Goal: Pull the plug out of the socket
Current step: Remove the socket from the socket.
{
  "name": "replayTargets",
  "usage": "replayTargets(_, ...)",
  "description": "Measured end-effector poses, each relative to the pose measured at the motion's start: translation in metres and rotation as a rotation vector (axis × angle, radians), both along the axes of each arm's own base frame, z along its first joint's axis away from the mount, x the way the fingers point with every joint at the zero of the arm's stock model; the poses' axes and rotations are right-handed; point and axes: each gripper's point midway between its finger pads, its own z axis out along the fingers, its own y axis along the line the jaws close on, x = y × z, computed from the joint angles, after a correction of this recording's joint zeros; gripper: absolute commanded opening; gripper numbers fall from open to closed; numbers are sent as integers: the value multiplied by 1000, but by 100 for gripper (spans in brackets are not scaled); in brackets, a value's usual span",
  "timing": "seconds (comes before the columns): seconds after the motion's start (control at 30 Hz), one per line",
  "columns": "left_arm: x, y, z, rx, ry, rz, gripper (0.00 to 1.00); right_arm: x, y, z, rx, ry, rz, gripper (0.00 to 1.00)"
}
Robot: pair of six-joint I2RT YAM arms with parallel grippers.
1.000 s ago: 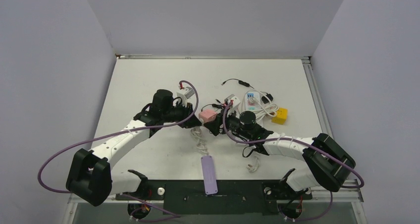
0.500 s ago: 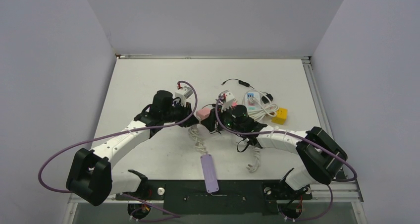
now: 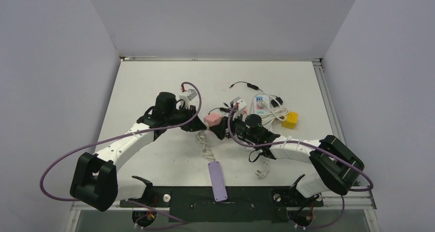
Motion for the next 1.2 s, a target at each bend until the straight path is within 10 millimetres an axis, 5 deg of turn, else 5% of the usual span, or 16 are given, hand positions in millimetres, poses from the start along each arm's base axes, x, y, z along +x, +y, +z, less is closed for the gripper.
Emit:
replayTargets(0.5, -4, -4, 3, -19, 24, -11, 0, -1, -2, 6, -25, -35, -12, 5)
replayTargets(0.93, 6, 0, -5, 53, -71, 70, 0, 14, 1, -10, -25, 105, -87, 5)
replayTargets(1.2, 11, 9, -9, 91, -83, 120, 0, 26, -15, -31, -73, 161, -157, 5)
